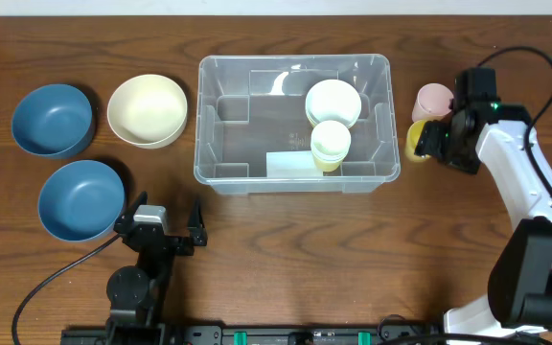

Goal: Pack container
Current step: 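Release and move the right gripper to grasp the other yellow cup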

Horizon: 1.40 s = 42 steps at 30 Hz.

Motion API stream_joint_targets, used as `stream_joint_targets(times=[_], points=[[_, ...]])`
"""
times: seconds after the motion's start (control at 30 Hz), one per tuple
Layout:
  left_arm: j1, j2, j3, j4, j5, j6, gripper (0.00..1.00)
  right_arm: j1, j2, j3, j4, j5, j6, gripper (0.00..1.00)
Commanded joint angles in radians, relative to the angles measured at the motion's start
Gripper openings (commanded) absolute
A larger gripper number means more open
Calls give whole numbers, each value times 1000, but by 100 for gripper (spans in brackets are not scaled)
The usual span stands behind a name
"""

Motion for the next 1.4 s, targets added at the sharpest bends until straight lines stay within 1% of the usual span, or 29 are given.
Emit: stream_joint_targets(times=[0.0, 0.13, 0.33, 0.77, 1.07, 1.23, 1.37], points=[[5, -5, -16, -35, 14, 13, 98, -29, 2, -80, 51, 22, 45, 69], [5, -5, -16, -35, 14, 13, 98, -42, 4, -148, 109, 22, 48, 64], [5, -5, -16, -36, 14, 13, 98, -45, 4, -156, 131, 22, 48, 60], [5, -5, -16, -35, 14, 13, 98, -46, 4, -156, 168, 21, 40, 60], [5, -5, -16, -35, 14, 13, 98, -46, 4, -156, 195, 21, 40, 64], [5, -5, -16, -35, 14, 13, 98, -46, 4, -156, 283, 51, 34, 64], [5, -5, -16, -35, 14, 13, 98, -46, 6, -156, 399, 63, -18, 63]])
